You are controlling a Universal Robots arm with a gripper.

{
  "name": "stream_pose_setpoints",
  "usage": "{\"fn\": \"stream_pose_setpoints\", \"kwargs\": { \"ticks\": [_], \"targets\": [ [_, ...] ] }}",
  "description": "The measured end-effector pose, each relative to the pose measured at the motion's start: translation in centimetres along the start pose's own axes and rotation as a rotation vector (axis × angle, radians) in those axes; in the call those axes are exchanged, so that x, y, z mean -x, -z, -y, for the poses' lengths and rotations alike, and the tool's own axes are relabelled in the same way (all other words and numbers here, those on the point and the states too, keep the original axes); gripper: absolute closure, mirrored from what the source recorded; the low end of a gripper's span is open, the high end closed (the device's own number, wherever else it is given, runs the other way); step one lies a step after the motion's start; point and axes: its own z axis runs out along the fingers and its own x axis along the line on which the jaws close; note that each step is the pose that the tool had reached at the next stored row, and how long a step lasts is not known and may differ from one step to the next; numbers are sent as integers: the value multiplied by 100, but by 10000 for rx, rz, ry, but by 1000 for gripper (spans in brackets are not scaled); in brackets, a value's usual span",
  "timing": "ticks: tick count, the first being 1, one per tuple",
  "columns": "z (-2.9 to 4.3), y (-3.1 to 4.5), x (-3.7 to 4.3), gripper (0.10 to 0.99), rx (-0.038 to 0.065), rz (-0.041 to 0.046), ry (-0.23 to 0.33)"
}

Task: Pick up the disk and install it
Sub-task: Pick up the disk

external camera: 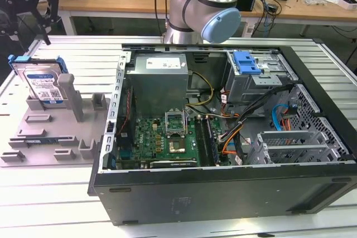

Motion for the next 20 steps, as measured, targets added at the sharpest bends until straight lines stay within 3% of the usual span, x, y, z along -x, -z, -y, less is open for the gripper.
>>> {"fn": "stream_pose_setpoints", "kwargs": {
  "ticks": [12,15,20],
  "targets": [
    [1,-17,0,604,-57,-113,2711],
    [1,-29,1,604,-83,-166,3930],
    [2,-41,1,604,-110,-218,5199]
  ]
}}
